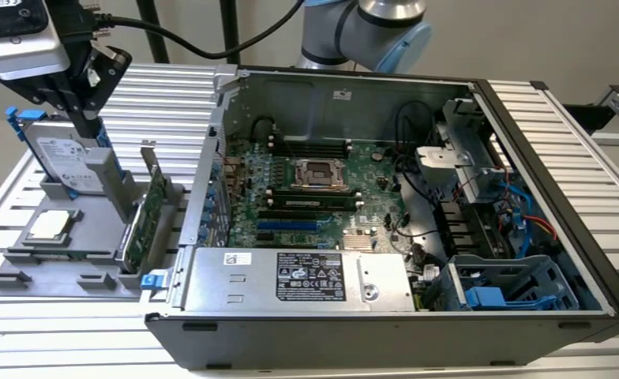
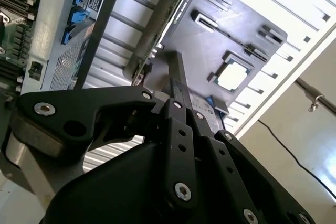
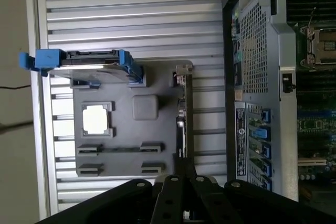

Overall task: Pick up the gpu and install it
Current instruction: 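Pick up the gpu and move the gpu toward the slot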

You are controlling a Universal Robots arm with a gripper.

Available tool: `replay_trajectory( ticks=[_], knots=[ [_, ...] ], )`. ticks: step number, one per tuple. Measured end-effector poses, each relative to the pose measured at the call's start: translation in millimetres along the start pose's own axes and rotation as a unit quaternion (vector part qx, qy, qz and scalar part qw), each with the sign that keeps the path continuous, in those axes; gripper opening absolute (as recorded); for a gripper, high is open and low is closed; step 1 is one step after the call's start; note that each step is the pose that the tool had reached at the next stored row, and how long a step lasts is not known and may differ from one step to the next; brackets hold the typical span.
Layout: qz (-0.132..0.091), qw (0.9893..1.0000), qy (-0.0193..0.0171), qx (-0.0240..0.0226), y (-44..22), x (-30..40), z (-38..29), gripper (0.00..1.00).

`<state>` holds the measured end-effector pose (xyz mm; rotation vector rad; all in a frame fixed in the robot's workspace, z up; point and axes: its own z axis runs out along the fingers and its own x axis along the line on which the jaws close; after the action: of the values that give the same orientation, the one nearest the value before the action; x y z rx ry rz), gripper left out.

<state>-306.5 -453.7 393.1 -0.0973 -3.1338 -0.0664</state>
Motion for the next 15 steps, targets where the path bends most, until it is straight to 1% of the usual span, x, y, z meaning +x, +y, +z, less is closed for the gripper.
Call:
replay_trajectory(
  ticks=[8,15],
  knots=[
    [-0.003,1.0,0.0003,0.0,-4.4,-5.0,-0.1,0.0],
    [-0.007,1.0,0.0006,0.0001,-9.5,-7.2,-0.2,0.0]
  ],
)
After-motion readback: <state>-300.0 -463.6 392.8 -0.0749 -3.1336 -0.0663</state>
